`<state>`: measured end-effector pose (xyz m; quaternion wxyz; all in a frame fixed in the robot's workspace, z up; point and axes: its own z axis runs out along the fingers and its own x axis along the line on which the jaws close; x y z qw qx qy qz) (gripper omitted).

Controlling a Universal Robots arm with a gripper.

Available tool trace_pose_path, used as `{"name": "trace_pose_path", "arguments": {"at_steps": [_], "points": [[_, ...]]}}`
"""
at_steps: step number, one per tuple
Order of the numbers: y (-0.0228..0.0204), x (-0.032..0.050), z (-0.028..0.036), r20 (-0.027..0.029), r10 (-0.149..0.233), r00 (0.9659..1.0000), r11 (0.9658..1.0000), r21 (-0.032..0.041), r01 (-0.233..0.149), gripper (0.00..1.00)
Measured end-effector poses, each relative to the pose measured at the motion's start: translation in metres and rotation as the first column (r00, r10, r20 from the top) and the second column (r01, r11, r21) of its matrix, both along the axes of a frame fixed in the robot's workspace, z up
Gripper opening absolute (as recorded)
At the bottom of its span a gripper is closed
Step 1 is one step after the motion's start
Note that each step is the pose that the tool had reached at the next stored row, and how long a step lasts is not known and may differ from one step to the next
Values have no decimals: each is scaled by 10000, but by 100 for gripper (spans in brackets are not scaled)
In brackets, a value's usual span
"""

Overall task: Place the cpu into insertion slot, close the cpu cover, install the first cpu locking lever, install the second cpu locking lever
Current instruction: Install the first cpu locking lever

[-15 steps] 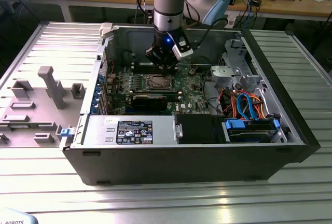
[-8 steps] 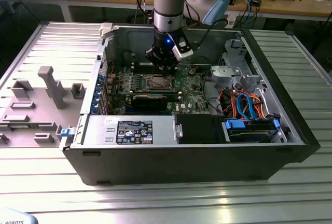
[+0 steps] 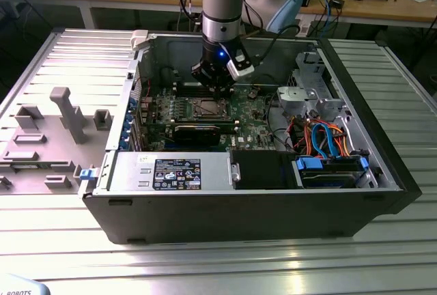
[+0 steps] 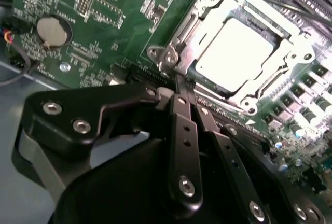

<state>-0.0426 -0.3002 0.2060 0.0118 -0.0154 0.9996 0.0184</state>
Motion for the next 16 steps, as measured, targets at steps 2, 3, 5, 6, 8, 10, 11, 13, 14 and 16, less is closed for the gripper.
{"name": "trace_pose_path", "arguments": {"at_steps": [2, 3, 5, 6, 8, 10, 11, 13, 14, 16], "points": [[-1, 0, 40, -2, 0, 10000, 10000, -3, 0, 11], [-1, -1, 51, -3, 1, 10000, 10000, -5, -1, 11], [-4, 0, 55, -3, 2, 10000, 10000, -5, -2, 11], [-12, 0, 55, -4, 3, 10000, 10000, -5, -3, 11], [-60, 0, 53, -5, 1, 10000, 10000, -6, -1, 11], [-76, -1, 52, -5, 1, 10000, 10000, -8, -1, 11], [-76, -1, 52, -5, 1, 10000, 10000, -8, -1, 11], [-76, -1, 52, -4, 0, 10000, 10000, -8, 0, 11], [-76, -1, 52, -4, 0, 10000, 10000, -9, 0, 11], [-76, -1, 52, -5, 0, 10000, 10000, -9, 0, 11]]}}
